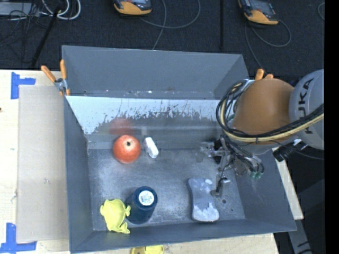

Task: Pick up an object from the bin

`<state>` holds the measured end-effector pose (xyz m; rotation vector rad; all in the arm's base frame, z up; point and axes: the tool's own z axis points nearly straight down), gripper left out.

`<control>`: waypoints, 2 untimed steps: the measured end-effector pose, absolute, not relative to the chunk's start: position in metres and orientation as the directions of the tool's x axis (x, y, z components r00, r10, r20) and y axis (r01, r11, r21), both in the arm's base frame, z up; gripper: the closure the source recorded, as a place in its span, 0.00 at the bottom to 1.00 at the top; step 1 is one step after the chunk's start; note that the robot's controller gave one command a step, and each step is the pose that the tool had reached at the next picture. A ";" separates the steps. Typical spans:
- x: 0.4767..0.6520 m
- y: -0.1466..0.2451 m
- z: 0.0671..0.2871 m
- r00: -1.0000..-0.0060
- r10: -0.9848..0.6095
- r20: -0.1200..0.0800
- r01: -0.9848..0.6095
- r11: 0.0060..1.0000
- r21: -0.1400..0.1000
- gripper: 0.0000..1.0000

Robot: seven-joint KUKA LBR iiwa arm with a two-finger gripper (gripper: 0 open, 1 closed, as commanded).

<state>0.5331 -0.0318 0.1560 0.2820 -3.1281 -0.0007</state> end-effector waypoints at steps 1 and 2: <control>0.513 -0.027 0.120 -0.961 -0.278 -0.006 -0.278 0.961 -0.001 0.00; 0.494 -0.035 0.100 -0.859 -0.513 0.005 -0.513 0.859 0.005 0.00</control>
Offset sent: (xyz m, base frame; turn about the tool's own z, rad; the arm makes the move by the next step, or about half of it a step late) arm -0.0458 -0.0113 -0.0453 -0.4438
